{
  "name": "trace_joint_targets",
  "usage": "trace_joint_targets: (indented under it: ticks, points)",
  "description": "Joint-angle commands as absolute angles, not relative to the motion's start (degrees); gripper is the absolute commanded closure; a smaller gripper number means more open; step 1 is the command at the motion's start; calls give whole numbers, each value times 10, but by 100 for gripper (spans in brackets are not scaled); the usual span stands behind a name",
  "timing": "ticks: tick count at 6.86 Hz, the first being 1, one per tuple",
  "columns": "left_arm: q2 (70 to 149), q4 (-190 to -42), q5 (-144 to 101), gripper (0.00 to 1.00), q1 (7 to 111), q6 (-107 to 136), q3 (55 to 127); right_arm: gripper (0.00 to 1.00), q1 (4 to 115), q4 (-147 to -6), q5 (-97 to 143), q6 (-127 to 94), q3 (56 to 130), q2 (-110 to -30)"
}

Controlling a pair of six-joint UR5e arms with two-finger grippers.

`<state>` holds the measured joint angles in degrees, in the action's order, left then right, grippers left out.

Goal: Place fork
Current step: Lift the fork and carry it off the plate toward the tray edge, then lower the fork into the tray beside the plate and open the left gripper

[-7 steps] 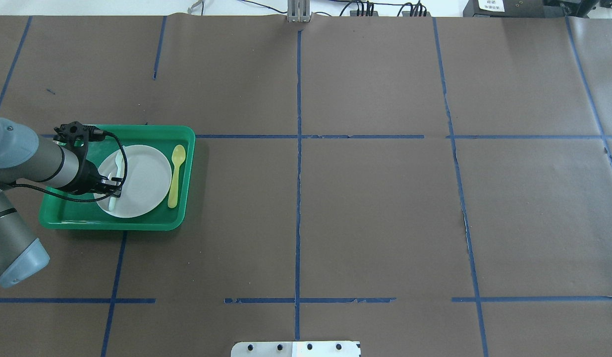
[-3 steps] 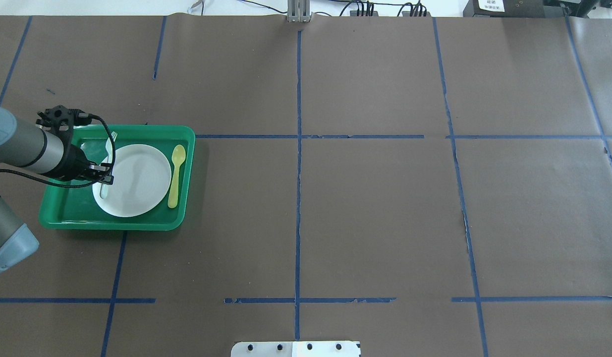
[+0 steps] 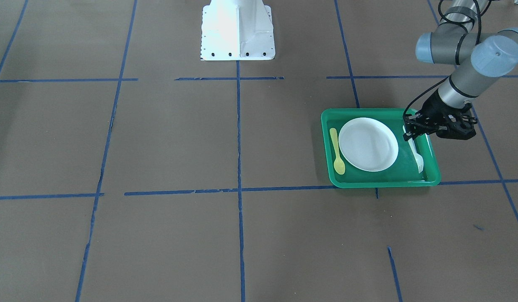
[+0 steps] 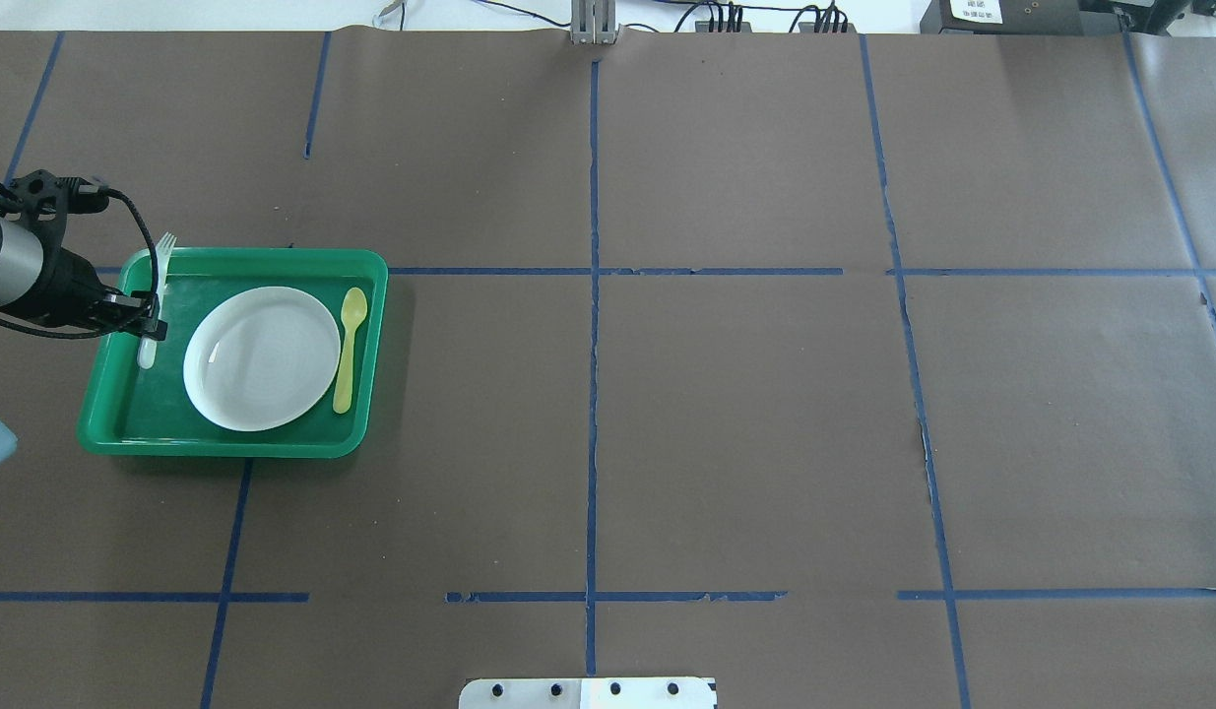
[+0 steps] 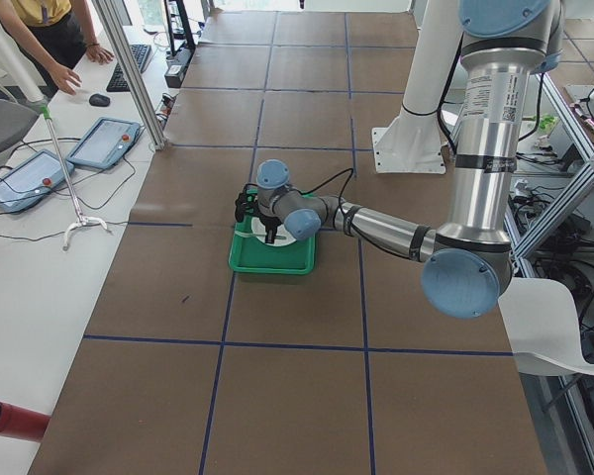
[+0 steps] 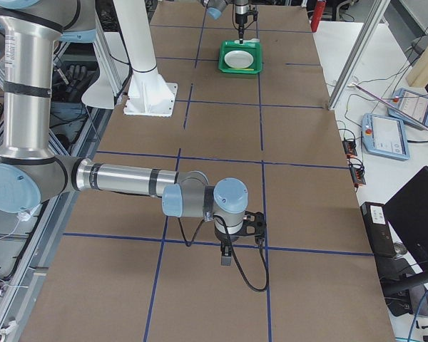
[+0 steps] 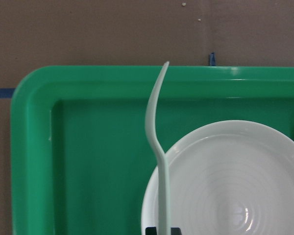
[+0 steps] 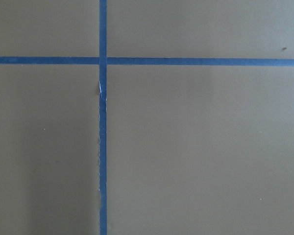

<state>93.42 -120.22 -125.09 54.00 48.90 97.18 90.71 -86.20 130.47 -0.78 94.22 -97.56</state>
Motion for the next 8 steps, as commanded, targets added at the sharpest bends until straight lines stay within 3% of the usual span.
trace_joint_targets:
  ticks: [1, 6, 7, 8]
  points:
    - [942, -1208, -1252, 100, 538, 481, 925, 0, 907, -862, 1305, -8, 942, -976]
    - [946, -1208, -1257, 100, 532, 483, 924, 0, 907, -862, 1305, -8, 942, -976]
    - [945, -1208, -1257, 88, 527, 479, 922, 0, 907, -862, 1304, -8, 942, -976]
    - [945, -1208, -1256, 40, 524, 476, 922, 0, 907, -862, 1305, -7, 942, -976]
